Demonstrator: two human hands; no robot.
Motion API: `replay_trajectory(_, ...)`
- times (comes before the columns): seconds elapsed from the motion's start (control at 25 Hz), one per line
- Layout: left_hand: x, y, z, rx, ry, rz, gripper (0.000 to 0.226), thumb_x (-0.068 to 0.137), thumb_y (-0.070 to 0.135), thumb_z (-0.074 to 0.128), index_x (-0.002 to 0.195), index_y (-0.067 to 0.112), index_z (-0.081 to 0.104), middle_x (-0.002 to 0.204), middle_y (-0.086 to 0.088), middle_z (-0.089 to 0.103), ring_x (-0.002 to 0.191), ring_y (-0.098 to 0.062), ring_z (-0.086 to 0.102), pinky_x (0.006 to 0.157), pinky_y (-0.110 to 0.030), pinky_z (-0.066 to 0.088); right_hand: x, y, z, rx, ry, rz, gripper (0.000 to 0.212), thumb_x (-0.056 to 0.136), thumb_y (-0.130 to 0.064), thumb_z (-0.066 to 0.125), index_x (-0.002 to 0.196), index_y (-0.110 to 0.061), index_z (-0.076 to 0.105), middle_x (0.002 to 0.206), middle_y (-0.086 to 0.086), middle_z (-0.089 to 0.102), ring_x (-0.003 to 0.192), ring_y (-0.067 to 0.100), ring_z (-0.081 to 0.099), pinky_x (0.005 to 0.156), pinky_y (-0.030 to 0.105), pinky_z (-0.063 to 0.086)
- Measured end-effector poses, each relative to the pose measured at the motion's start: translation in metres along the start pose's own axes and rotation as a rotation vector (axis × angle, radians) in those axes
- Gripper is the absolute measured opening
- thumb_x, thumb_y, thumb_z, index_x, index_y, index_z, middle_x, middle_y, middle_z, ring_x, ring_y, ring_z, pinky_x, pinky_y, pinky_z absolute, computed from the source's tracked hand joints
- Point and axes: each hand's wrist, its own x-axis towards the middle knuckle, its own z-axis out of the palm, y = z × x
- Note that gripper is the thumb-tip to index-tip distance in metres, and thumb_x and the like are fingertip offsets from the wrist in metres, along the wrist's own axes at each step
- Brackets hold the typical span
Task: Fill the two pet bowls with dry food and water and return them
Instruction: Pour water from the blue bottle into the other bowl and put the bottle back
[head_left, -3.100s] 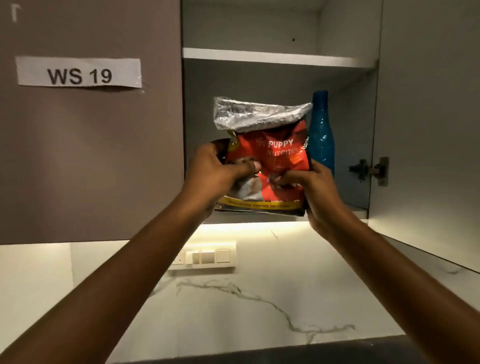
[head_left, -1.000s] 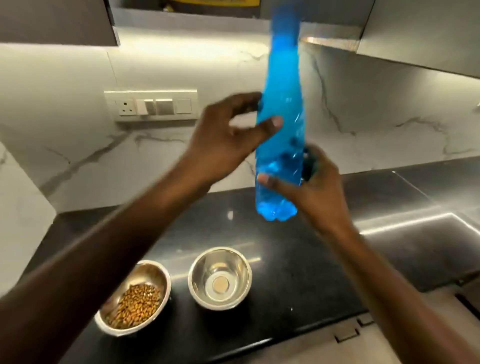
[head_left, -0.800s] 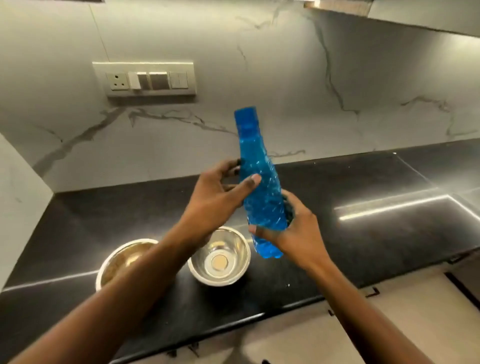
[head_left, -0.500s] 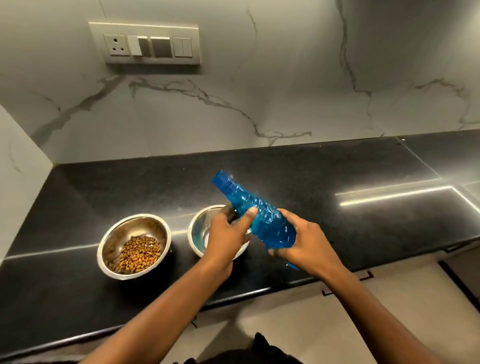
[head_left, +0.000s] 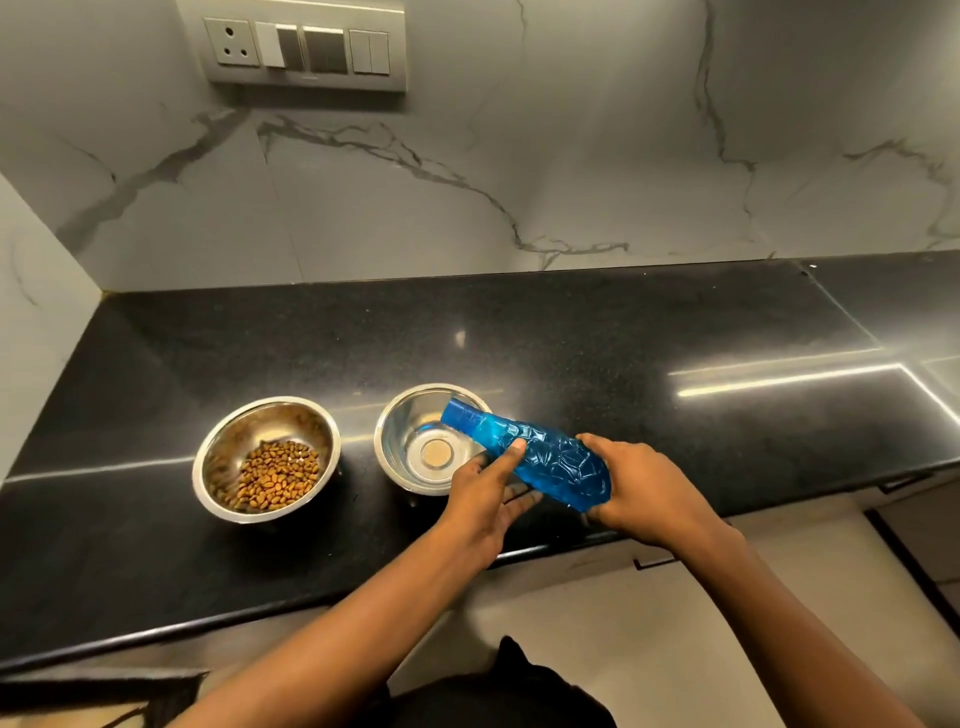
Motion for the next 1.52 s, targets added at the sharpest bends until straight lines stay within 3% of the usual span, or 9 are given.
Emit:
replay_trajectory(0.4, 0.000, -0.016, -0.002, -0.011, 0.004, -0.065, 0.037, 0.102, 0.018, 0.067, 0.135, 0.002, 0.062, 0.114, -0.017, 0.077, 0.104, -0.035, 0.074, 0.107, -0.055, 0.056, -0.001, 0.006, 0.004, -0.087, -0.093, 0.046, 0.080, 0.070, -0.038, 0.090, 0.142, -0.038, 0.056, 0.126, -0.005, 0.077, 0.109, 0.017, 0.075, 0.093, 0.041, 0.064)
replay_trajectory(1.24, -0.001, -0.019, -0.003, -0.033, 0.019, -0.078, 0.042, 0.101, 0.019, 0.069, 0.139, 0.003, 0.061, 0.132, -0.023, 0.072, 0.116, -0.040, 0.072, 0.105, -0.056, 0.057, -0.001, 0.004, -0.003, -0.105, -0.113, 0.031, 0.071, 0.072, -0.033, 0.091, 0.136, -0.035, 0.060, 0.120, -0.004, 0.078, 0.104, 0.014, 0.075, 0.089, 0.035, 0.064)
replay_trajectory(1.52, -0.003, -0.015, -0.001, -0.046, 0.024, -0.076, 0.040, 0.101, 0.017, 0.068, 0.138, 0.002, 0.060, 0.126, -0.022, 0.073, 0.123, -0.043, 0.068, 0.109, -0.058, 0.053, -0.001, 0.004, -0.006, -0.100, -0.101, 0.019, 0.065, 0.076, -0.034, 0.088, 0.134, -0.035, 0.060, 0.116, -0.004, 0.078, 0.101, 0.013, 0.075, 0.088, 0.037, 0.065)
